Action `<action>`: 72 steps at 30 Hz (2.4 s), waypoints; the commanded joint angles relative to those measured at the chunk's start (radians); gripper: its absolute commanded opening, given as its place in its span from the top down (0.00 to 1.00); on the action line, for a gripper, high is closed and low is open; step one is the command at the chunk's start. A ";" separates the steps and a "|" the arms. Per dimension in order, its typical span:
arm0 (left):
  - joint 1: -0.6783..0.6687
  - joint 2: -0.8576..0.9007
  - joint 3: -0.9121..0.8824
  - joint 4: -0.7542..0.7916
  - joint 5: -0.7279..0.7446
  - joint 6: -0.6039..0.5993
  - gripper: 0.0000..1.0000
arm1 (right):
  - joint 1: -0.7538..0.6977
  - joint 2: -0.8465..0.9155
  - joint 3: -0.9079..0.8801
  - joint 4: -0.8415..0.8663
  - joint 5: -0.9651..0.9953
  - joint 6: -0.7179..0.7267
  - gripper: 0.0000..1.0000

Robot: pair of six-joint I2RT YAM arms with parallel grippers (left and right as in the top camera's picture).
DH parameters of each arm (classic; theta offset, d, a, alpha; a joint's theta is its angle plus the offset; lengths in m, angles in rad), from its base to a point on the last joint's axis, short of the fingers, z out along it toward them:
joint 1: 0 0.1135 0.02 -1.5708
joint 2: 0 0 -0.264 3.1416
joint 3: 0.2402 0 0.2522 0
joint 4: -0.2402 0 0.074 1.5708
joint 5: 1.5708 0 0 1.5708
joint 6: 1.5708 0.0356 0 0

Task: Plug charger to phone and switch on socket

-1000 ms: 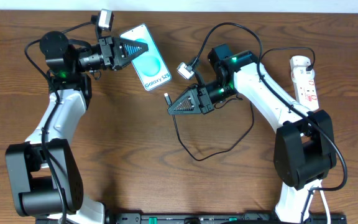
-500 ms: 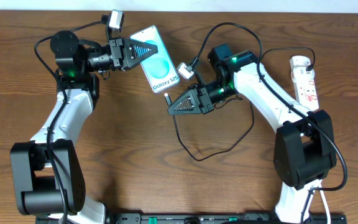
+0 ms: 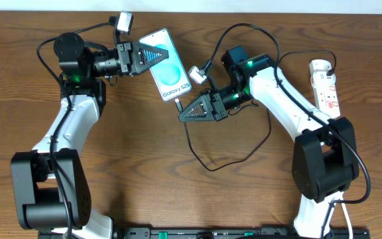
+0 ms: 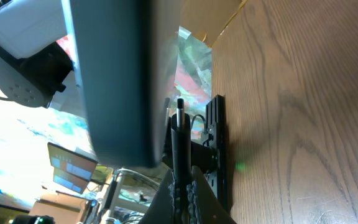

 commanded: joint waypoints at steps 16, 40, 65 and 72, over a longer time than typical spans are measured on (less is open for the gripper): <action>0.003 0.000 0.009 0.005 0.049 0.049 0.93 | 0.003 0.002 0.017 0.003 -0.014 0.014 0.99; 0.008 0.003 0.009 -0.145 0.005 0.128 0.93 | -0.004 0.002 0.017 0.003 -0.009 0.017 0.99; 0.011 0.003 0.009 -0.145 0.037 0.134 0.92 | -0.009 0.002 0.017 0.003 0.012 0.024 0.99; 0.011 0.005 0.009 -0.145 0.038 0.142 0.93 | -0.010 0.002 0.017 0.003 0.012 0.024 0.99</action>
